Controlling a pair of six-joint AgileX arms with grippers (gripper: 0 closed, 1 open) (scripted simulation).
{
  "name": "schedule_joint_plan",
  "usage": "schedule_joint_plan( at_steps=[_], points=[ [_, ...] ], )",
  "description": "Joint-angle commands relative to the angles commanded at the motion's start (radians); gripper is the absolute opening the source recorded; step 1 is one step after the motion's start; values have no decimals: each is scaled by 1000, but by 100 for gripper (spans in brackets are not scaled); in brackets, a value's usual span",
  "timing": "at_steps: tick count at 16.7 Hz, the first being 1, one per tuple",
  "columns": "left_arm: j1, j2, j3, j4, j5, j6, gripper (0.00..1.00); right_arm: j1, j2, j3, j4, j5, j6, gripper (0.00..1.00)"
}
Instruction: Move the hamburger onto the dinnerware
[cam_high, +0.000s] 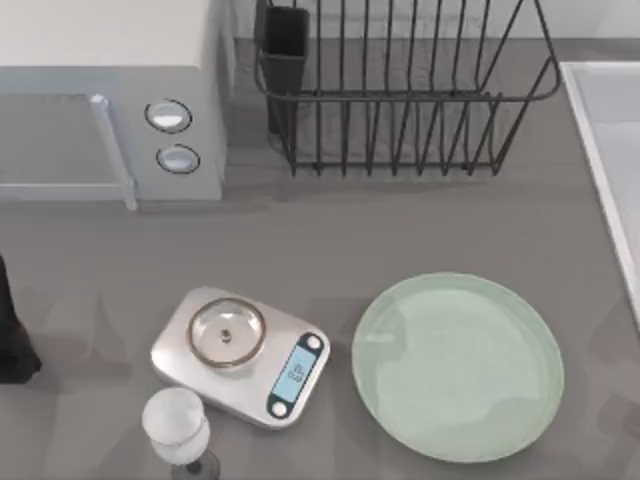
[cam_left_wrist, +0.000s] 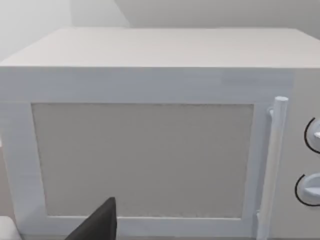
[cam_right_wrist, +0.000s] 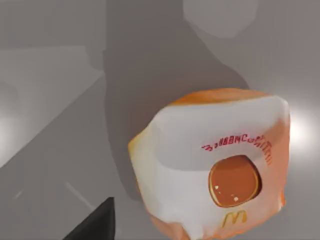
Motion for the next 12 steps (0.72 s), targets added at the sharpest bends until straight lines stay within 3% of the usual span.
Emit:
schedule_joint_plan(
  at_steps=[5,12],
  points=[
    [0,0,0,0,0,0,100,-6,161,99,-117,-2,-125,100],
    [0,0,0,0,0,0,100,-3,170,89,-101,-2,-126,100]
  ],
)
